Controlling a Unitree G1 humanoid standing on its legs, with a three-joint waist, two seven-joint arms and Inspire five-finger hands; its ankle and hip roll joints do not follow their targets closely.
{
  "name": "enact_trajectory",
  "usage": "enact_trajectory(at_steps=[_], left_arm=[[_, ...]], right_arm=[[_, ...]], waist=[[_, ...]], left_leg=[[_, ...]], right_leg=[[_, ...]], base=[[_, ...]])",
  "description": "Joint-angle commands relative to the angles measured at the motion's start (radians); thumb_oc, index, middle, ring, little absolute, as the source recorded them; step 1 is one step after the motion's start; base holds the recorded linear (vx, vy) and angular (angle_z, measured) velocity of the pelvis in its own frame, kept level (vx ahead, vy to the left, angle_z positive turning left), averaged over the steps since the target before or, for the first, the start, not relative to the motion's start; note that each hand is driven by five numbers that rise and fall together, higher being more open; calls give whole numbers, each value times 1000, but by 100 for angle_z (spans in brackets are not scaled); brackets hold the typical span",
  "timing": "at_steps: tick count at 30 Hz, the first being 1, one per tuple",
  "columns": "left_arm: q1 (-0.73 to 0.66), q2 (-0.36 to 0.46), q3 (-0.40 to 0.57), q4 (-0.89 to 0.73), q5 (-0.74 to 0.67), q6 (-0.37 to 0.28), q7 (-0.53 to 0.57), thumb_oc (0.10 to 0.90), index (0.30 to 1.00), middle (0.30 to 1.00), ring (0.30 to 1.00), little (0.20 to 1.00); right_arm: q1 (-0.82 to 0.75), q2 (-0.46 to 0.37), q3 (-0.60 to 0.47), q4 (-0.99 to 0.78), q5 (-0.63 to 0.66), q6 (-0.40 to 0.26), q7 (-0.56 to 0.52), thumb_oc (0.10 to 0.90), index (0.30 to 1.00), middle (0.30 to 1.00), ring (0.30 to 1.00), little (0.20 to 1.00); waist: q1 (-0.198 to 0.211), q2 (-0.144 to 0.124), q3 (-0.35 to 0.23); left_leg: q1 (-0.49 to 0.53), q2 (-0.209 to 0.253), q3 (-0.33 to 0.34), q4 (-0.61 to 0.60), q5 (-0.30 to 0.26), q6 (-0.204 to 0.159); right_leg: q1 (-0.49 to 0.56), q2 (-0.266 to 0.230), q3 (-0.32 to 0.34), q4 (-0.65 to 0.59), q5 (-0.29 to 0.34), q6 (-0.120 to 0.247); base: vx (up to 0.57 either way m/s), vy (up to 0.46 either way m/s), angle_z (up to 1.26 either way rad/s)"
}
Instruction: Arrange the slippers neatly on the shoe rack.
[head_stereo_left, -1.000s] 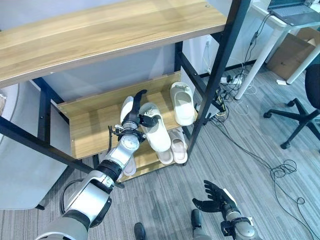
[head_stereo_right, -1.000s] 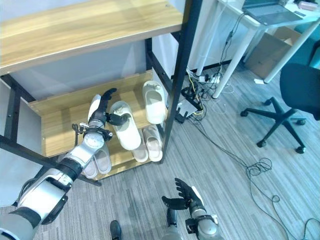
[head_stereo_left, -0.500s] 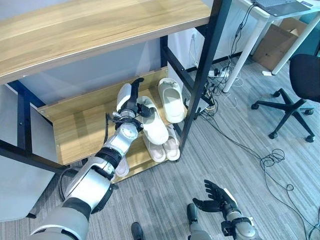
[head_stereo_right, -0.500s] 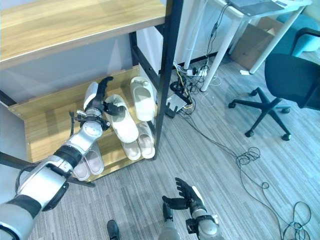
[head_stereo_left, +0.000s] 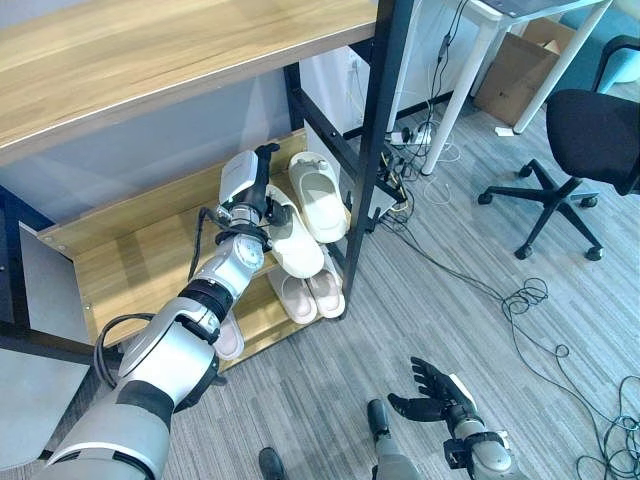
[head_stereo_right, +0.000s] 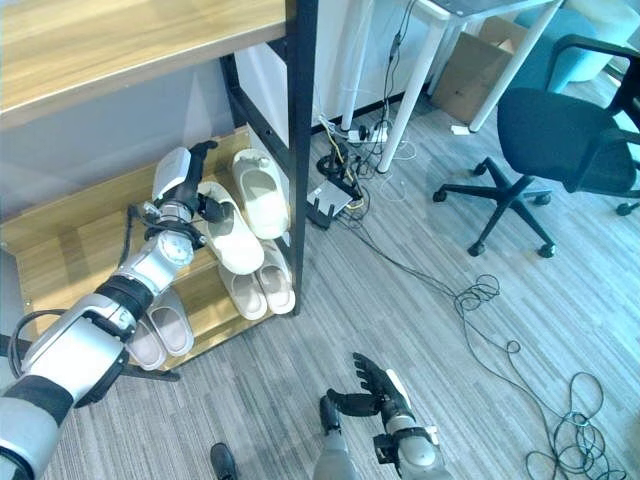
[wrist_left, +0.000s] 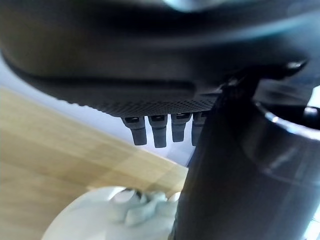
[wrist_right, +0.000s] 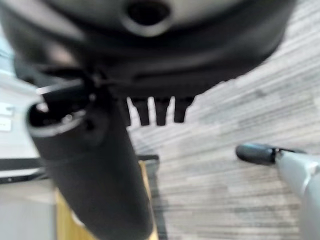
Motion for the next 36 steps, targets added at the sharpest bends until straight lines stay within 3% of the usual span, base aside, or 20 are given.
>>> enact_trajectory(at_steps=[1, 10, 16, 23, 36], left_arm=[[-265, 89, -6, 99, 39, -48, 89, 800, 900, 900, 900, 900], [-374, 152, -71, 129, 97, -18, 108, 800, 900, 900, 900, 900], [-378, 142, -62, 118, 82, -31, 114, 800, 900, 900, 900, 900], [-342, 121, -33, 82, -44, -89, 12, 800, 900, 900, 900, 900], [-294, 63, -32, 69, -41, -91, -48, 800, 900, 900, 900, 900]], right_arm=[[-59, -85, -28, -13, 20, -96, -24, 800, 900, 900, 900, 900], [-47, -89, -31, -22, 6, -112, -31, 800, 900, 900, 900, 900], [-39, -88, -24, -19, -10, -116, -31, 800, 900, 900, 900, 900], [-26, -67, -27, -3, -8, -99, -14, 800, 900, 900, 900, 900], [-37, -66, -39, 9, -1, -88, -4, 800, 900, 900, 900, 900]], waist=[[18, 6, 8], [7, 6, 22], [1, 5, 12], [11, 15, 13], [21, 22, 34]], left_leg=[[-3, -43, -8, 3, -107, 27], [-5, -37, -5, 3, -110, 23], [-2, -34, -4, 3, -115, 22], [8, -43, -7, 3, -119, 27], [-4, -51, -18, 3, -114, 33]], right_leg=[[12, 39, -75, 4, -100, 63], [11, 38, -82, 4, -98, 66], [11, 38, -83, 4, -100, 66], [25, 34, -90, 4, -102, 64], [19, 27, -91, 4, -100, 63]], base=[[-3, 20, -5], [12, 12, -5], [12, 7, 0], [0, 0, 0], [-9, 2, 2]])
